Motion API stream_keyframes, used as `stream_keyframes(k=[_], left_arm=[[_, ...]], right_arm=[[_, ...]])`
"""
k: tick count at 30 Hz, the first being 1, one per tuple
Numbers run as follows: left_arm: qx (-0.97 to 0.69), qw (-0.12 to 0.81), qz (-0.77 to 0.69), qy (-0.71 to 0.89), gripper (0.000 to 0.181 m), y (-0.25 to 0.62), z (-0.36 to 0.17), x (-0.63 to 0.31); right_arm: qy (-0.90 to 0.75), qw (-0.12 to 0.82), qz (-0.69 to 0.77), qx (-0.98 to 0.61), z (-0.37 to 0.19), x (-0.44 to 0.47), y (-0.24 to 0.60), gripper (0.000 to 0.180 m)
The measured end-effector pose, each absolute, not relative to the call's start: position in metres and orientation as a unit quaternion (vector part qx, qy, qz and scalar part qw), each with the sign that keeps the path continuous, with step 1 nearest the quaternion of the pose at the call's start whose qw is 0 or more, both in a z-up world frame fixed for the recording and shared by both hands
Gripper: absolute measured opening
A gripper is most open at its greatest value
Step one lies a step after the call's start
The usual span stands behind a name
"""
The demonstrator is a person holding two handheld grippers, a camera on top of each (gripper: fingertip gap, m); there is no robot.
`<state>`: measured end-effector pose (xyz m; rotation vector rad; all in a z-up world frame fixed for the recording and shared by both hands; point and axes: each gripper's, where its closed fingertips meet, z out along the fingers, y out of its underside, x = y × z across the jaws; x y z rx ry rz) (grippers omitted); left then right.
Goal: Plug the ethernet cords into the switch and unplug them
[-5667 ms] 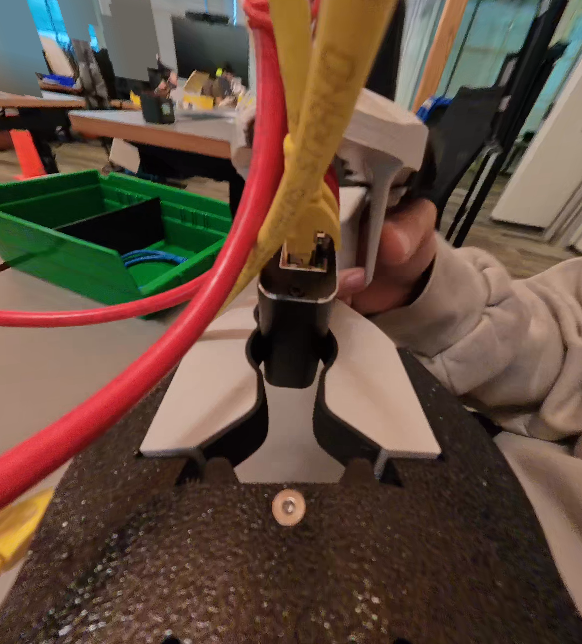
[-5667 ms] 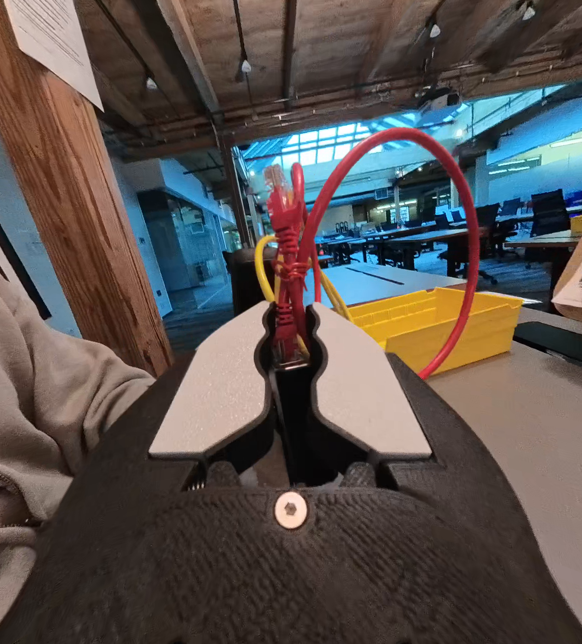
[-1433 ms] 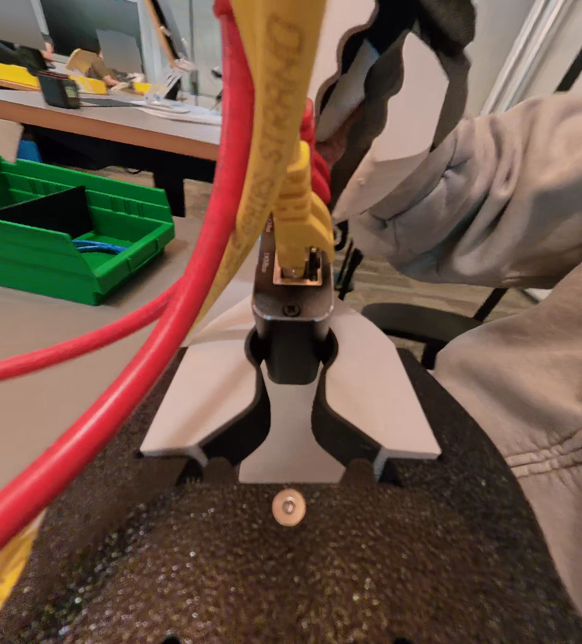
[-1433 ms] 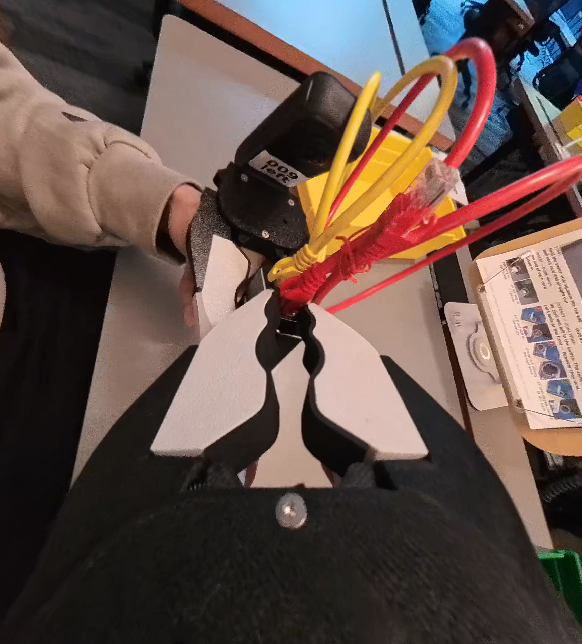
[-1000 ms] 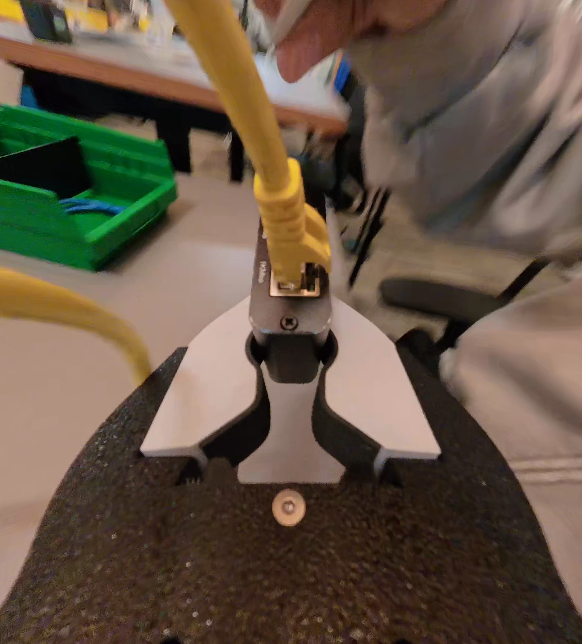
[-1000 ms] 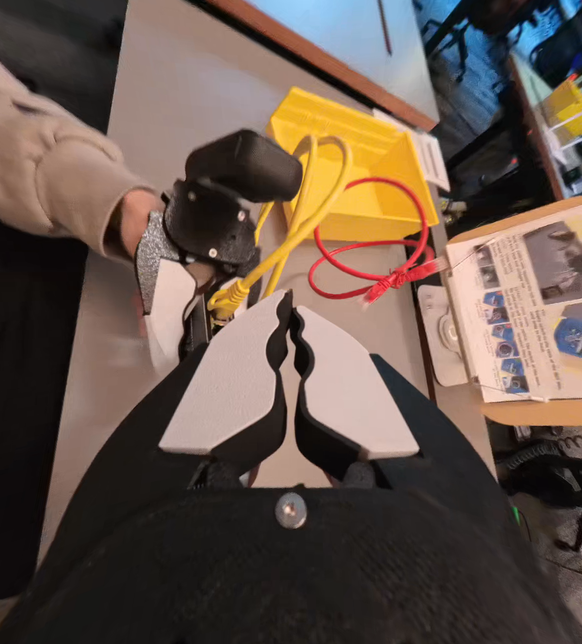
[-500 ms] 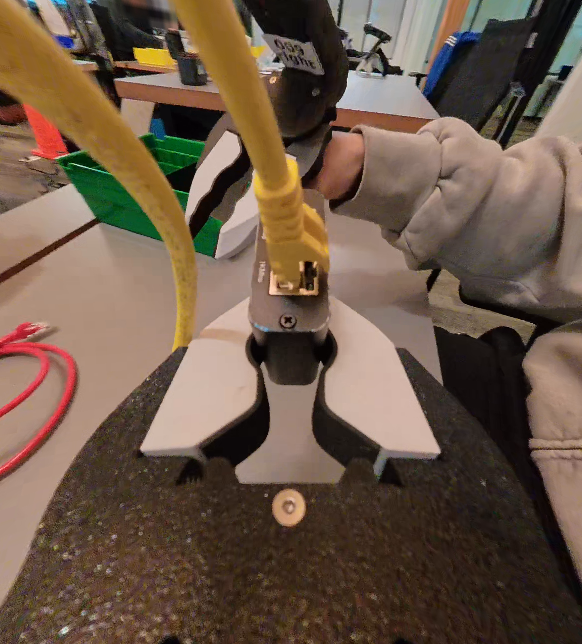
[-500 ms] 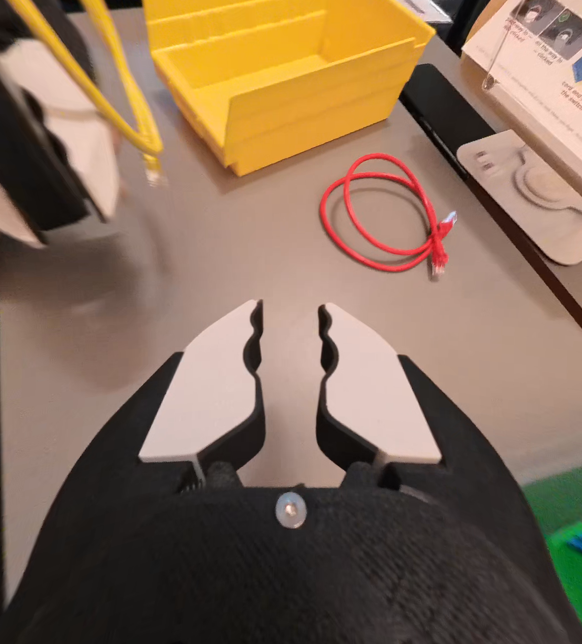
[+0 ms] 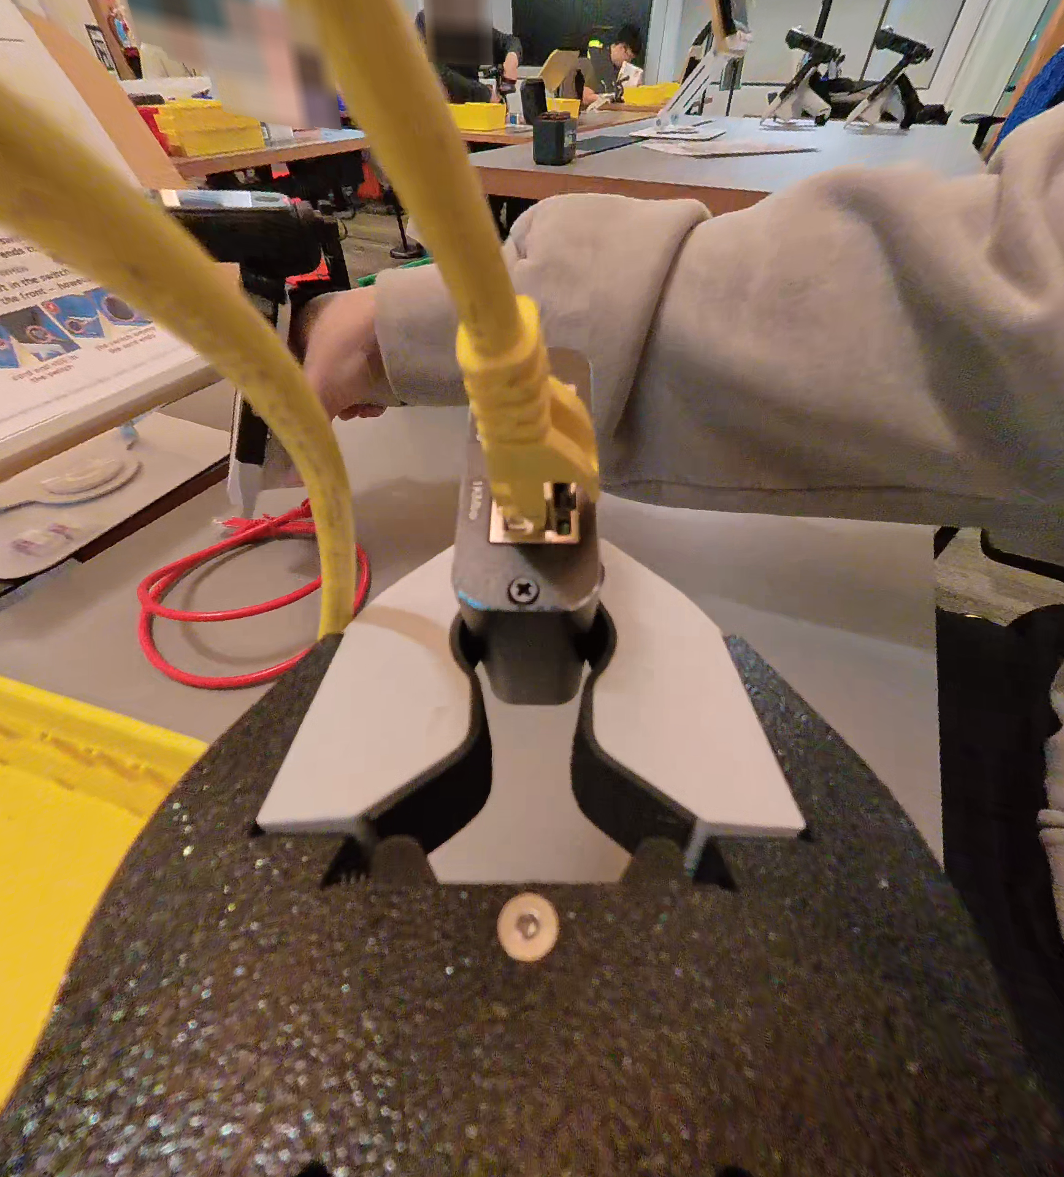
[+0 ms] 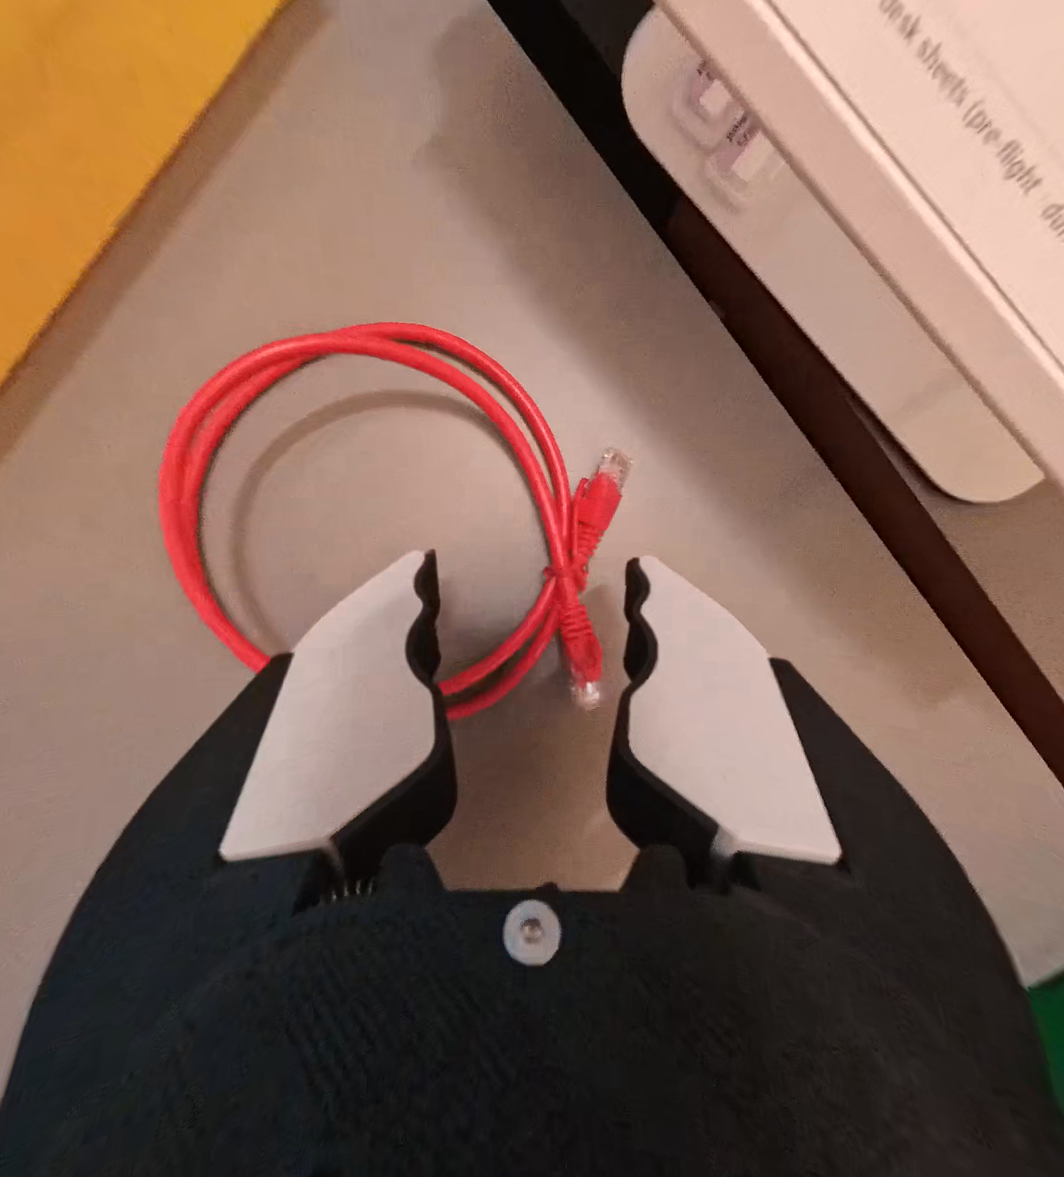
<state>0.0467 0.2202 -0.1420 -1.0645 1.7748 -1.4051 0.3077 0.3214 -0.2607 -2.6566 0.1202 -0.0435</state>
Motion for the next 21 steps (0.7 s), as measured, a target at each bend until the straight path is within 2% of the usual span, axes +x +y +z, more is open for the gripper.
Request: stream_keyframes(k=[2, 6, 8, 9, 13, 16, 21], left_arm=[[-0.407, 0.313, -0.534, 0.672, 0.026, 0.225, -0.144, 0.044], [-0.413, 0.299, -0.548, 0.663, 0.026, 0.233, -0.15, 0.042], [-0.412, 0.293, -0.564, 0.653, 0.026, 0.234, -0.149, 0.042], [-0.411, 0.289, -0.569, 0.651, 0.026, 0.233, -0.148, 0.042], [-0.418, 0.287, -0.562, 0.654, 0.026, 0.235, -0.153, 0.044], [-0.416, 0.288, -0.561, 0.656, 0.026, 0.234, -0.152, 0.043], [-0.416, 0.294, -0.556, 0.657, 0.026, 0.234, -0.15, 0.041]], right_arm=[[0.061, 0.191, -0.061, -0.978, -0.276, 0.323, 0.32, 0.057], [0.058, 0.144, -0.049, -0.987, -0.301, 0.318, 0.321, 0.055], [0.049, 0.114, -0.047, -0.991, -0.31, 0.318, 0.316, 0.035], [0.049, 0.128, -0.051, -0.989, -0.308, 0.32, 0.32, 0.021], [0.012, 0.127, -0.06, -0.99, -0.305, 0.316, 0.314, 0.014], [-0.015, 0.18, -0.058, -0.982, -0.268, 0.303, 0.302, 0.013], [-0.021, 0.263, -0.217, -0.94, -0.141, 0.347, 0.199, 0.013]])
